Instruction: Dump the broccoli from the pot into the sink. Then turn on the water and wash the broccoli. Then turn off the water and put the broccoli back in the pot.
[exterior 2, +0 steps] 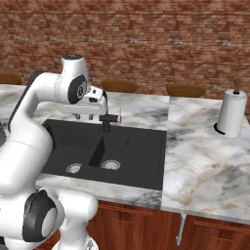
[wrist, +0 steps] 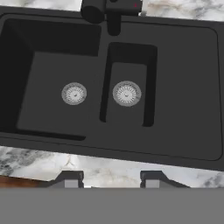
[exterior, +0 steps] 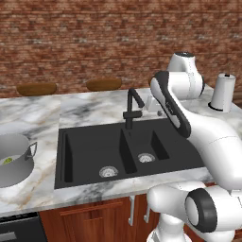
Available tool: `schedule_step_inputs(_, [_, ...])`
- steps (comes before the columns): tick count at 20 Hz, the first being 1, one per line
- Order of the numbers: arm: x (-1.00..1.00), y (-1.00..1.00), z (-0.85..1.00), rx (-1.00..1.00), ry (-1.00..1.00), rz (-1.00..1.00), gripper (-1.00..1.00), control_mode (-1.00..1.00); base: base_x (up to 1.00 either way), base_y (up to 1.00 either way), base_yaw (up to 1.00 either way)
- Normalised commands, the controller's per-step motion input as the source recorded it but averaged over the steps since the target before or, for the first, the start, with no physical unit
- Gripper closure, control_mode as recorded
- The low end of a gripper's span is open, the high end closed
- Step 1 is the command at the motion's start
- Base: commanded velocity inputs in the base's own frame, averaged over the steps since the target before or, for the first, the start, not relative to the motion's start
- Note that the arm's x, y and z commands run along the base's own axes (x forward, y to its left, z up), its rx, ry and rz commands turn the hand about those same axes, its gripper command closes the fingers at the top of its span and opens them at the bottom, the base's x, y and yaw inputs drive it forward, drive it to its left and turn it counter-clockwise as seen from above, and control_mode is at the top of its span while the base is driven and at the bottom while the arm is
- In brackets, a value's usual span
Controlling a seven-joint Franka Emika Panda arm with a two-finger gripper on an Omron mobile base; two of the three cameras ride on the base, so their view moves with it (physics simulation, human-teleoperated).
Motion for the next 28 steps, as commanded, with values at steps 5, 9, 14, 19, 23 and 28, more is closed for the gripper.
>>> schedule_step_inputs(5, [-0.09,0.03,0.00,0.00,-0.09,0.00,-1.00,-1.00,0.00,0.00,0.00])
schedule_step_inputs(9, [-0.10,0.29,0.00,0.00,-0.11,0.00,-1.00,-1.00,0.00,0.00,0.00])
schedule_step_inputs(14, [-0.06,0.37,0.00,0.00,-0.04,0.00,-1.00,-1.00,0.00,0.00,0.00])
schedule_step_inputs(19, [-0.02,0.37,0.03,0.00,0.00,0.00,-1.00,-1.00,0.00,0.00,0.00])
schedule_step_inputs(23, [0.00,0.43,0.06,0.00,0.00,0.00,-1.00,-1.00,0.00,0.00,0.00])
schedule_step_inputs(28, [0.00,0.53,0.02,0.00,0.01,0.00,-1.00,-1.00,0.00,0.00,0.00])
